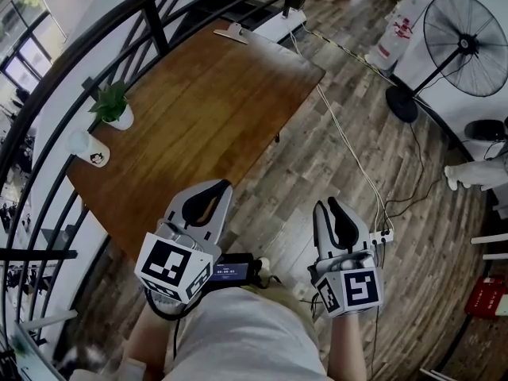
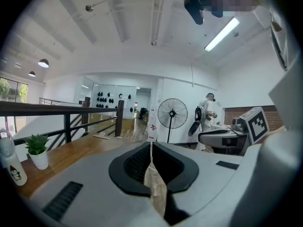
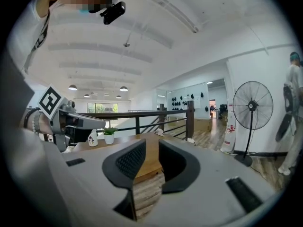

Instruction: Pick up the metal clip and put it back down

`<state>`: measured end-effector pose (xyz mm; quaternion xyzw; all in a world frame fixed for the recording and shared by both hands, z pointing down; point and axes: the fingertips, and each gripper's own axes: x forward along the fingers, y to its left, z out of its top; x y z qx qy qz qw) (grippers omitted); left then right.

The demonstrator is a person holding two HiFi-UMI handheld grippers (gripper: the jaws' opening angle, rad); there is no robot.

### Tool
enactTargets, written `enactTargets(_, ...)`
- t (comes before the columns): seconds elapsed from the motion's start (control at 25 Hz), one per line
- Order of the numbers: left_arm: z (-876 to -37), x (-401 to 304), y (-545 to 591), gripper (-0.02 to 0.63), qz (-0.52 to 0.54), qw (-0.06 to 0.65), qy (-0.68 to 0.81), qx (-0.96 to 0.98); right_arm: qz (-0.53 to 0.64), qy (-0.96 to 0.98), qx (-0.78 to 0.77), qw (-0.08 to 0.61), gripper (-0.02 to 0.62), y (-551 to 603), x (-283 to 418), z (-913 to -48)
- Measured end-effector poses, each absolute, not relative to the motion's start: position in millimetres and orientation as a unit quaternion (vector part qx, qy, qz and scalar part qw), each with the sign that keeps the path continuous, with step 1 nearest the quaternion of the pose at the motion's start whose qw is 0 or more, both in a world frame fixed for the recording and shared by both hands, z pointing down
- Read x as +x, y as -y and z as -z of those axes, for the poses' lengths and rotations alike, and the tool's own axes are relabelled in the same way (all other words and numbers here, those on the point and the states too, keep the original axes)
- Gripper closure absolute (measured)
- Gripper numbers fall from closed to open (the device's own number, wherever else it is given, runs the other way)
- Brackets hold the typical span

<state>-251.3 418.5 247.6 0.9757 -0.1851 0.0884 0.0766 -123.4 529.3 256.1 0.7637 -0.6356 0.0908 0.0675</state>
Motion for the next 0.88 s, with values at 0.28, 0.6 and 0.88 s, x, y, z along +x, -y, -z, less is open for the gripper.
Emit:
enactTargets(0.28, -250, -243, -428, 0.472, -0.092, 0.087, 0.174, 0.977, -0.098, 0.640, 0.760, 0.063, 0.459, -531, -119, -257)
enactTargets(0.6, -248, -234, -441, 0.472, -0.103, 0.059, 0.185, 0.976, -0.088, 0.654, 0.748, 0.074, 0.459, -537, -112, -254)
enactTargets(0.88, -244, -226, -454, 0.472, -0.097, 0.058, 0.199, 0.973, -0.086, 0.661, 0.742, 0.069, 0.459, -549, -100, -254)
